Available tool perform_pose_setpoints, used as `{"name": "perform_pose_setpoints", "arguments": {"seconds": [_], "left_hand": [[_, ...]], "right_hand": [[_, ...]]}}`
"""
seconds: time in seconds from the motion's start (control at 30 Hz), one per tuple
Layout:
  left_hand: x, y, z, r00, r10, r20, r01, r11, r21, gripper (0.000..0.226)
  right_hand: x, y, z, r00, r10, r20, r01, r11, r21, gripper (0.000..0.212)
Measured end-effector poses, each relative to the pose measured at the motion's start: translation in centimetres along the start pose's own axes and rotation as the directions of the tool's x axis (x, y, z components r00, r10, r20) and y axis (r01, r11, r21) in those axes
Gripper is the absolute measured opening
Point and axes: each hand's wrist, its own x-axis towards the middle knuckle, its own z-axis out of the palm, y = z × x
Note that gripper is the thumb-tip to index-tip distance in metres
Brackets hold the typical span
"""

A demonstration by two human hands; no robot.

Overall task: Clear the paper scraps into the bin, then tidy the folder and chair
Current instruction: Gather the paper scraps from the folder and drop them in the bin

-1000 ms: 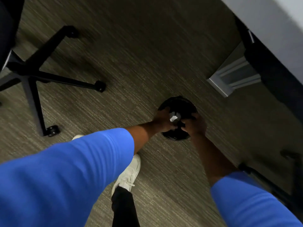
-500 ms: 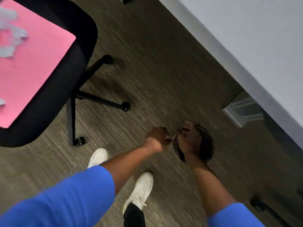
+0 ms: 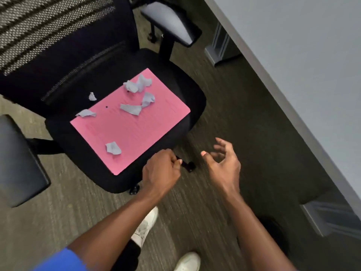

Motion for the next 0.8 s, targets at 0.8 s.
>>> {"name": "perform_pose_setpoints", "arguments": {"seconds": [0.8], "left_hand": [[11.1, -13.2, -10.3, 0.889, -0.333, -0.315, 0.290, 0.941, -0.174, 0.100]], "right_hand": [[10.2, -16.3, 21.8, 0.875, -0.183, 0.448, 0.412, 0.766, -0.493, 0.127]]}}
